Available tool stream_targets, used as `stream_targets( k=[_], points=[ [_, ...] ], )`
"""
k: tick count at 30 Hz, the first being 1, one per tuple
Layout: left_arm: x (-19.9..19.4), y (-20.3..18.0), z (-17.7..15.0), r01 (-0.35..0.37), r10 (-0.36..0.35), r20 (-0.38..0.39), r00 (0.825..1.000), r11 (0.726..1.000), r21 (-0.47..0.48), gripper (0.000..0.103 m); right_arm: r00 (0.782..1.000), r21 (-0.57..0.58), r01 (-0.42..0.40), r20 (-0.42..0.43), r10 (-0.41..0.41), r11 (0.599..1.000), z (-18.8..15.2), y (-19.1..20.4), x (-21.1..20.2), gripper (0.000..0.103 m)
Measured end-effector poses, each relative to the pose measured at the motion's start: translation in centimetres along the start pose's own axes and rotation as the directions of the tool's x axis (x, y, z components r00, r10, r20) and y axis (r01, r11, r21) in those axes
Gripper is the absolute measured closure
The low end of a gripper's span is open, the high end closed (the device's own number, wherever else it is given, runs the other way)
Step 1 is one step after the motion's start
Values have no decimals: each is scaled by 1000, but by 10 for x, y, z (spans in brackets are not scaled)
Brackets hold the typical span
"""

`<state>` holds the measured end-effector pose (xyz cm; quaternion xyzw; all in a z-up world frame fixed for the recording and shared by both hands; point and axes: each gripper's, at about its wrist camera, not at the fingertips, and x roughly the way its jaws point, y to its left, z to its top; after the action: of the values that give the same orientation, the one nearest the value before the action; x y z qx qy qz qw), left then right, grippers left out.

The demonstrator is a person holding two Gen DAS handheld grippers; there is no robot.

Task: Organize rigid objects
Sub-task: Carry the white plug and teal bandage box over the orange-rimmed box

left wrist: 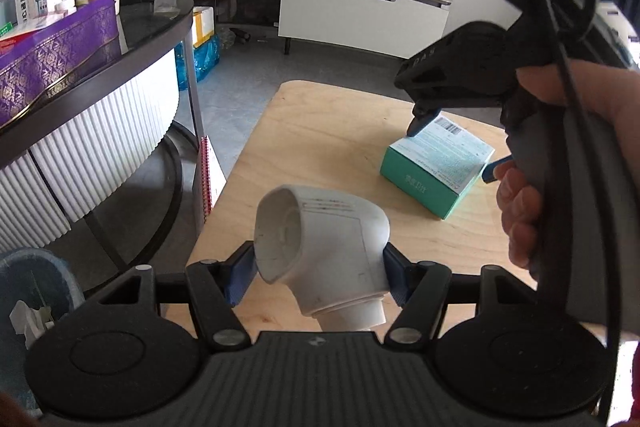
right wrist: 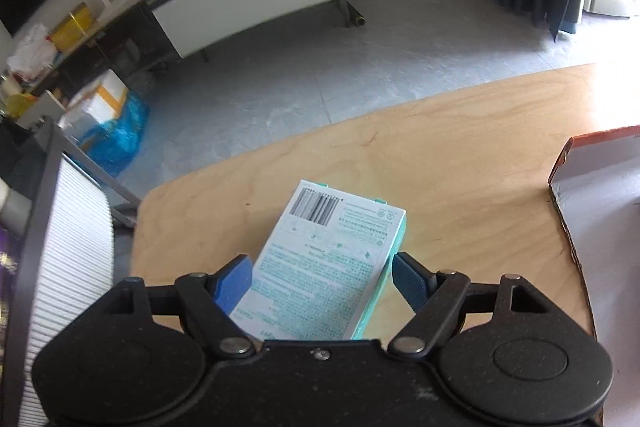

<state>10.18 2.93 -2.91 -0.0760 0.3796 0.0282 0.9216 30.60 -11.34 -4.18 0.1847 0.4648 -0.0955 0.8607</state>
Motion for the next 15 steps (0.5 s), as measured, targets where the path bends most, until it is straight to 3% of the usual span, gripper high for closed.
stream_targets(
  k=[3,7,15],
  points=[
    [0,5,1,-4,4,9,1000,1000,-7,37,1000,-6,1,-25,-1,1000,1,0,12,3],
    [-1,11,1,-6,7,10,1000,999,-35,37,998,-129,-39,-57,32,991,-10,-3,5,15],
    [-19,-1,2,31,-30,35,999,999,-11,37,995,-268,-96,12,103,959,-44,-51,-60,19]
  ],
)
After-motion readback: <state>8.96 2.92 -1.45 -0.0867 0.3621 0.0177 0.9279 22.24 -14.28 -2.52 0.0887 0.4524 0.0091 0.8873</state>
